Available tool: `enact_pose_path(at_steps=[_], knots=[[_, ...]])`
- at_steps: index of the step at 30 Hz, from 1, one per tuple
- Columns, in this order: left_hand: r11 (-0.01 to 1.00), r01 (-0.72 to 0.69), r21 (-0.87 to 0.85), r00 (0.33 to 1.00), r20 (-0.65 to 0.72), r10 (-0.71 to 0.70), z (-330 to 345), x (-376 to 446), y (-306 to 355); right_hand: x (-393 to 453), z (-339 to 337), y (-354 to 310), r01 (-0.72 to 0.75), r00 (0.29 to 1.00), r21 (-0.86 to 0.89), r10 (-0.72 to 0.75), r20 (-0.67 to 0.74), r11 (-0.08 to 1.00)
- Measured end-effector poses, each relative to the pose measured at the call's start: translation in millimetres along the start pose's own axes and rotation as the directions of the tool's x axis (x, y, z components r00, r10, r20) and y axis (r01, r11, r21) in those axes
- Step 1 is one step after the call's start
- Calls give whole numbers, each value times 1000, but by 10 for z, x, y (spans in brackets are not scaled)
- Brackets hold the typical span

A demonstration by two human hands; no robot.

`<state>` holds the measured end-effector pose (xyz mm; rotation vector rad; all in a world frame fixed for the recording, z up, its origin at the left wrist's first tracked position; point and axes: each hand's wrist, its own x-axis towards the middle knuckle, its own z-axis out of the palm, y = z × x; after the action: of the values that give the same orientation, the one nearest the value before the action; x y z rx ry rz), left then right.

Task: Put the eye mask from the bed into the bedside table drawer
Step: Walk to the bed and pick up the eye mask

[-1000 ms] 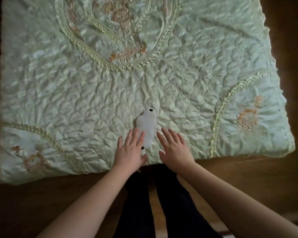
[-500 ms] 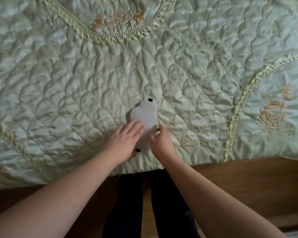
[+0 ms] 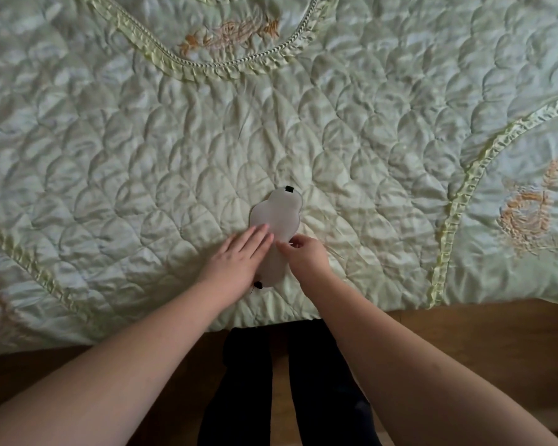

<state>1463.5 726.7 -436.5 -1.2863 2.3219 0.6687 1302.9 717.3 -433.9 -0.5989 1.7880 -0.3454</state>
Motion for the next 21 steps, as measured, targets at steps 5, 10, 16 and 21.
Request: enact_pose_path(at_steps=[5, 10, 16, 21], knots=[[996, -15, -89, 997, -81, 8, -96, -32, -61, -155, -50, -34, 65, 997, 130, -70, 33, 989], [988, -80, -132, 980, -189, 54, -215, -38, -1, -295, -131, -30, 4, 989, 392, -61, 133, 920], [989, -93, -114, 974, -217, 67, -252, -75, 95, -409, -165, -2, 53, 995, 307, -77, 67, 950], [987, -93, -133, 980, -187, 68, -309, -96, 142, -488, -171, -16, 31, 993, 317, -67, 101, 948]])
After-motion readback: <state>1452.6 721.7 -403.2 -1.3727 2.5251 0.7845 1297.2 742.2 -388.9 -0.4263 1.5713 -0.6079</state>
